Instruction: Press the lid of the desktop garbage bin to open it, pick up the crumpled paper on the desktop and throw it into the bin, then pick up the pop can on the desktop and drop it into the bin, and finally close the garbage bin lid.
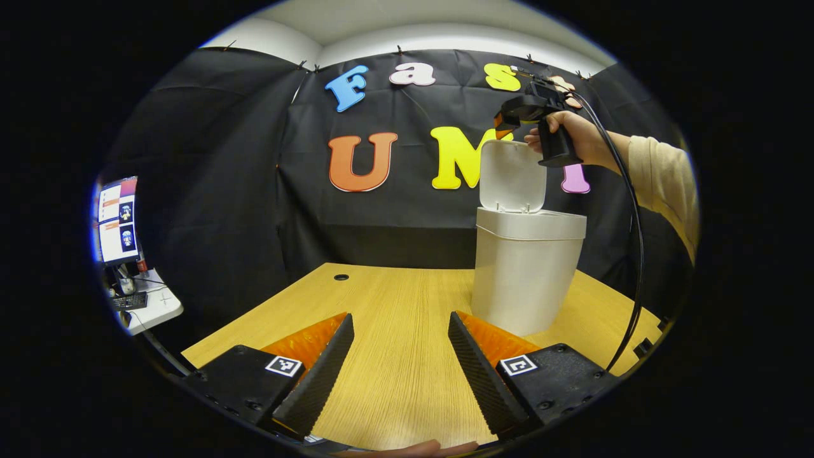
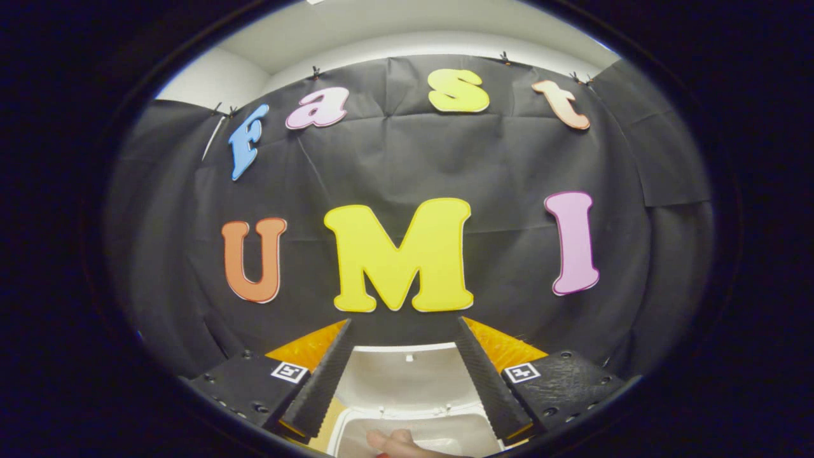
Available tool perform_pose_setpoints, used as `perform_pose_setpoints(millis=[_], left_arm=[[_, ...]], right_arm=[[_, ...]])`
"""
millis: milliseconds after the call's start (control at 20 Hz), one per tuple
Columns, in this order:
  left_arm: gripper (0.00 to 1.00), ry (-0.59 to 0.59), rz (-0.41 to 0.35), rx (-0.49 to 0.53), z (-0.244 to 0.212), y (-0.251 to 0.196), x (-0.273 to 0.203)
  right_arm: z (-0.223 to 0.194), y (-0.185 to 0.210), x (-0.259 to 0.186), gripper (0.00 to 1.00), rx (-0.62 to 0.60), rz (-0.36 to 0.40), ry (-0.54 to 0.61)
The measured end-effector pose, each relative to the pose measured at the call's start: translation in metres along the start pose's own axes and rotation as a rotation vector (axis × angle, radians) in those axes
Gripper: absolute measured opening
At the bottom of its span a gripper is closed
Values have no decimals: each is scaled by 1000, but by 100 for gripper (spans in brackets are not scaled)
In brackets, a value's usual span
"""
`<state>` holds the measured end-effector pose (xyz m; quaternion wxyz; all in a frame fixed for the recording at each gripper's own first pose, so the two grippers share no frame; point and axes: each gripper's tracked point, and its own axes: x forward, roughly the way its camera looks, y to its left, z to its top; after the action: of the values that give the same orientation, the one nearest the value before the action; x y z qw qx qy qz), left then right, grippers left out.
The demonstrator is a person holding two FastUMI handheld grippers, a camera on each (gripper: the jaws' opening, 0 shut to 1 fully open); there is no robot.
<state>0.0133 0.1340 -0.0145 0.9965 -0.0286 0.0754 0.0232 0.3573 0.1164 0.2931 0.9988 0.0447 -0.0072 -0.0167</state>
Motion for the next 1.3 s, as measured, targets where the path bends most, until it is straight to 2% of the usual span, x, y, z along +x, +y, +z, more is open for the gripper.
perform_pose_setpoints(millis=[350,600,1300], left_arm=[[97,-17,2,38,5,-2,-3],[96,-18,-1,35,-1,-7,-6],[96,12,-9,63,-10,-16,-2]], right_arm=[[-15,0,-42,95,-20,-13,51],[-52,6,-63,96,-62,49,161],[-138,-9,-80,98,-98,70,395]])
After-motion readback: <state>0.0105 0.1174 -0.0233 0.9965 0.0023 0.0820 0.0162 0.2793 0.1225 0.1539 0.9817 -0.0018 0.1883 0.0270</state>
